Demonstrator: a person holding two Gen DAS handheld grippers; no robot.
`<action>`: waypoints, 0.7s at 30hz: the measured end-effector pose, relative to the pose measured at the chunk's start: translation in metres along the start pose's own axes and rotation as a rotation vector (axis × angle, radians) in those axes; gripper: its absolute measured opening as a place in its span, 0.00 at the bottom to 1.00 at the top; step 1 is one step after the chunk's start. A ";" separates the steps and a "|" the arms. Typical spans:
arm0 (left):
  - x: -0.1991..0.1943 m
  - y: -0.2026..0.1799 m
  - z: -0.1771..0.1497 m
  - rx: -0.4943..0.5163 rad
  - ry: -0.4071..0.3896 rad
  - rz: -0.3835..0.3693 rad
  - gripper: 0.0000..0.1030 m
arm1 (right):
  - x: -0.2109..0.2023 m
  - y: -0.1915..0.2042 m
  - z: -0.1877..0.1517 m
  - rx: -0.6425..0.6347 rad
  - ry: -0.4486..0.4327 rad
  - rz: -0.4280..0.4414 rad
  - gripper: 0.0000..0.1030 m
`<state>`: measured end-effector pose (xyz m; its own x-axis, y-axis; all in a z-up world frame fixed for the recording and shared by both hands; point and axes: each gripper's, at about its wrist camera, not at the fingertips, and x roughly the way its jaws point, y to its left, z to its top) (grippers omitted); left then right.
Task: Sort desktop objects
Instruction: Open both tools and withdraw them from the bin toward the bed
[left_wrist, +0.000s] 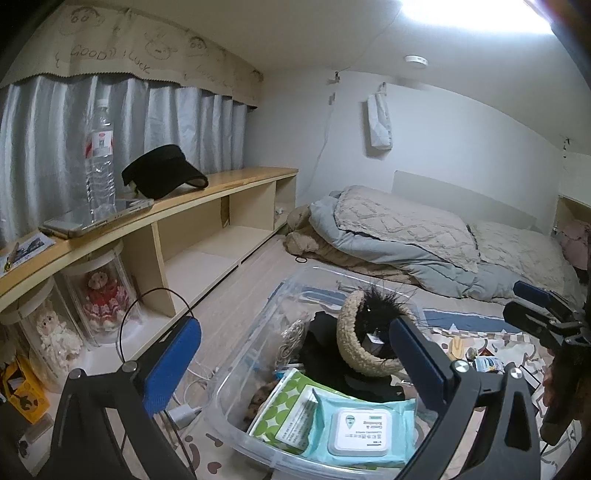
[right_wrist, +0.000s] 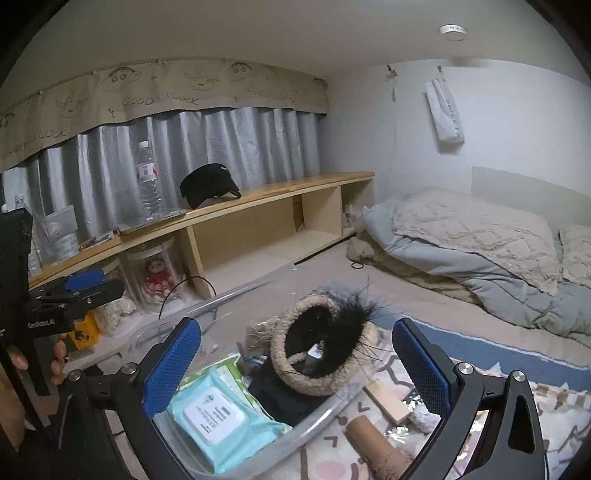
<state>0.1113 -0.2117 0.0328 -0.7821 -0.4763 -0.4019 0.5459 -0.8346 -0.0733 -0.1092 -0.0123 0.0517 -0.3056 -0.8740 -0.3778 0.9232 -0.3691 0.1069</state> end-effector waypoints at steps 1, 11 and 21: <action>-0.001 -0.002 0.001 0.004 -0.003 -0.002 1.00 | -0.003 -0.002 0.000 0.005 -0.006 -0.004 1.00; -0.005 -0.024 0.005 0.026 -0.018 -0.025 1.00 | -0.024 -0.024 -0.005 0.027 -0.014 -0.095 1.00; -0.003 -0.063 0.007 0.047 -0.038 -0.089 1.00 | -0.062 -0.059 -0.013 0.060 -0.042 -0.201 1.00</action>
<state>0.0771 -0.1594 0.0454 -0.8382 -0.4093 -0.3603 0.4600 -0.8856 -0.0642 -0.1421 0.0674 0.0567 -0.4925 -0.7932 -0.3581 0.8278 -0.5540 0.0884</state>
